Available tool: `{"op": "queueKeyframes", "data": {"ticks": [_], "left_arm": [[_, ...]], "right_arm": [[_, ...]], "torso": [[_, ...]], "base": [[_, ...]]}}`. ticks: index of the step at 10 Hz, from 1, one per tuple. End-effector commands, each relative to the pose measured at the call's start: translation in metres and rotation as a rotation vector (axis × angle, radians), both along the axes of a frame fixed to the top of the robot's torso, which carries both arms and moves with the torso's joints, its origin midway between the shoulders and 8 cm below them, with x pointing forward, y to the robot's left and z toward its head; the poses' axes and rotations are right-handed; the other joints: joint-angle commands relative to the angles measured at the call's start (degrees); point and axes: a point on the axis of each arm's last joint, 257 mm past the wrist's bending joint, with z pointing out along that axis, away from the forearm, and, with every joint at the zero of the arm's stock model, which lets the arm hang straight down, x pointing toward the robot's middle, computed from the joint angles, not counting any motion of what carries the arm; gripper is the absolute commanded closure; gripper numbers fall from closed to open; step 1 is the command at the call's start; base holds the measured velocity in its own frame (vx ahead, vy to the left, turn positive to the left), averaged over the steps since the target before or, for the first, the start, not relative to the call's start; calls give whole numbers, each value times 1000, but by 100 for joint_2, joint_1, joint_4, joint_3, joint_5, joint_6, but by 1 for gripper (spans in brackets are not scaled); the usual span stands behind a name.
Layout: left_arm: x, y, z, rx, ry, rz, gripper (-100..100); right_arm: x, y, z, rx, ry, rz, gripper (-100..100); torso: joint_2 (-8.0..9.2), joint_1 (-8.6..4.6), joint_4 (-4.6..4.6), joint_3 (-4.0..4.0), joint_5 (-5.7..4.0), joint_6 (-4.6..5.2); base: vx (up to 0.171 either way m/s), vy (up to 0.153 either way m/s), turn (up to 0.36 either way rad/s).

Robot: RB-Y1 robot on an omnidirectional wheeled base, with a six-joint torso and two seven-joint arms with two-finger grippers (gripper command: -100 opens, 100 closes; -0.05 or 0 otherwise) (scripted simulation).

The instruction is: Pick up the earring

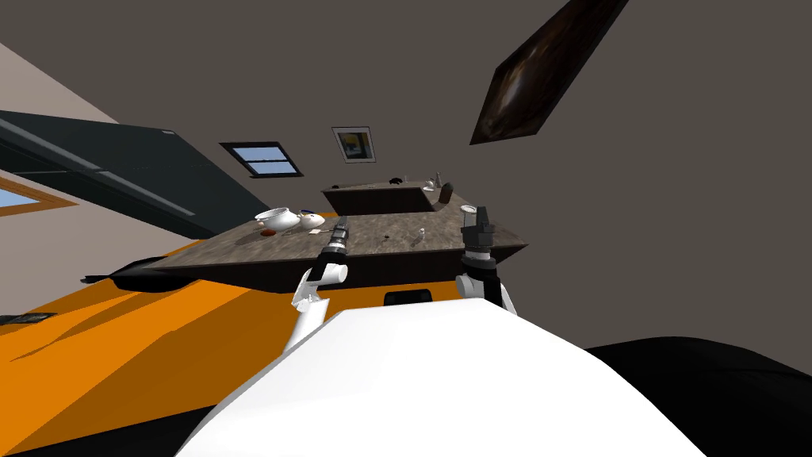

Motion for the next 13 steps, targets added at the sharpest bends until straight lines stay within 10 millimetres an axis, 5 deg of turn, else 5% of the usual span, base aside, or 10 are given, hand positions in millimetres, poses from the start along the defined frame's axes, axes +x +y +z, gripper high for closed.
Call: {"op": "queueKeyframes", "data": {"ticks": [1, 13], "left_arm": [[3, 3, -9, -1, 36, 6, -100], [47, 36, -84, 42, 362, 52, -100]], "right_arm": [[0, 0, 0, 0, 0, 0, 0], [0, 0, 0, 0, 0, 0, 0]], "torso": [[0, 0, 0, 0, 0, 0], [9, 3, 2, 5, 0, -2]], "base": [[11, -9, 14], [16, -21, -42]]}}
